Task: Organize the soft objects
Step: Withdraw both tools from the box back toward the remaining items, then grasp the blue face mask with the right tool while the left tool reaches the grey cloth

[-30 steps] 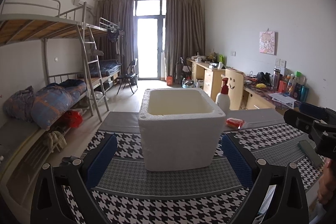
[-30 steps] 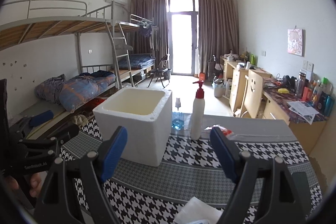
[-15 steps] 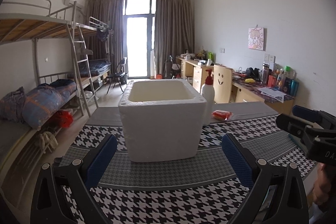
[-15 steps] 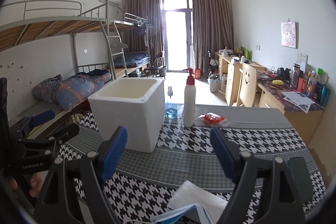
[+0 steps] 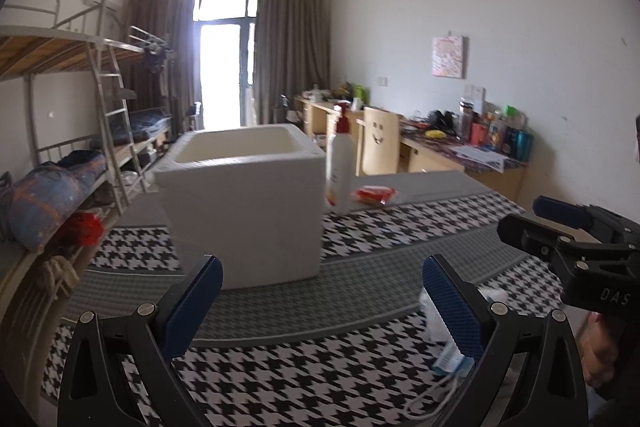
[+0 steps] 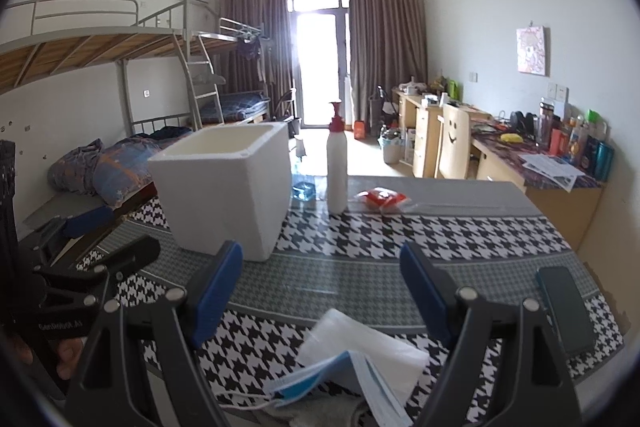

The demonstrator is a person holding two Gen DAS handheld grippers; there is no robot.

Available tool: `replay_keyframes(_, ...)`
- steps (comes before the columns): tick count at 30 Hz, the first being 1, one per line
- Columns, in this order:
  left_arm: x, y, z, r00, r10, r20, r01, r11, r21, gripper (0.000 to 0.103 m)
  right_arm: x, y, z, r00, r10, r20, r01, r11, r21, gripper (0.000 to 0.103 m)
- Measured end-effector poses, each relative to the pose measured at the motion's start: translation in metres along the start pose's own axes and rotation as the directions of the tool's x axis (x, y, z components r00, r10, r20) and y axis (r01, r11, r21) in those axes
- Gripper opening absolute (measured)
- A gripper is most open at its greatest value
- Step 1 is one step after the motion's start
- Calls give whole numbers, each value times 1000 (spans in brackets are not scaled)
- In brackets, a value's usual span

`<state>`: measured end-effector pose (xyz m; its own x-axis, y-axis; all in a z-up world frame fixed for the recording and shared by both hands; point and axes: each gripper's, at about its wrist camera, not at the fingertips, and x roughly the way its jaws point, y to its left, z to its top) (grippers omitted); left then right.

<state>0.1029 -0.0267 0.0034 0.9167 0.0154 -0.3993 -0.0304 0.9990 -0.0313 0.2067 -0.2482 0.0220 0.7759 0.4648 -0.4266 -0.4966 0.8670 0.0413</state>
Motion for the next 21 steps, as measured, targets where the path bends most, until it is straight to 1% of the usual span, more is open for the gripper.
replay_keyframes(8,9,-16,-8,998,-56,-34,57,998,35,100,-2,-12,-12,999,-38,-36,39,999,17,84)
replay_keyframes(11,10,-21,-9,996,-80,-36,81,996,45,100,-1,-18,-17,997,-48,-55,50,998,27,84)
replay_keyframes(15,17,-26,-13,992,-113,-61,116,993,39,100,-1,-23,-24,995,-64,-76,66,998,22,84)
replay_keyframes(18,20,-32,-16,987,-138,-76,143,988,56,100,-1,-25,-30,994,-71,-88,74,997,21,84)
replay_keyframes(21,23,-36,-20,985,-146,-89,152,986,65,100,-1,-27,-38,991,-83,-109,85,996,13,84)
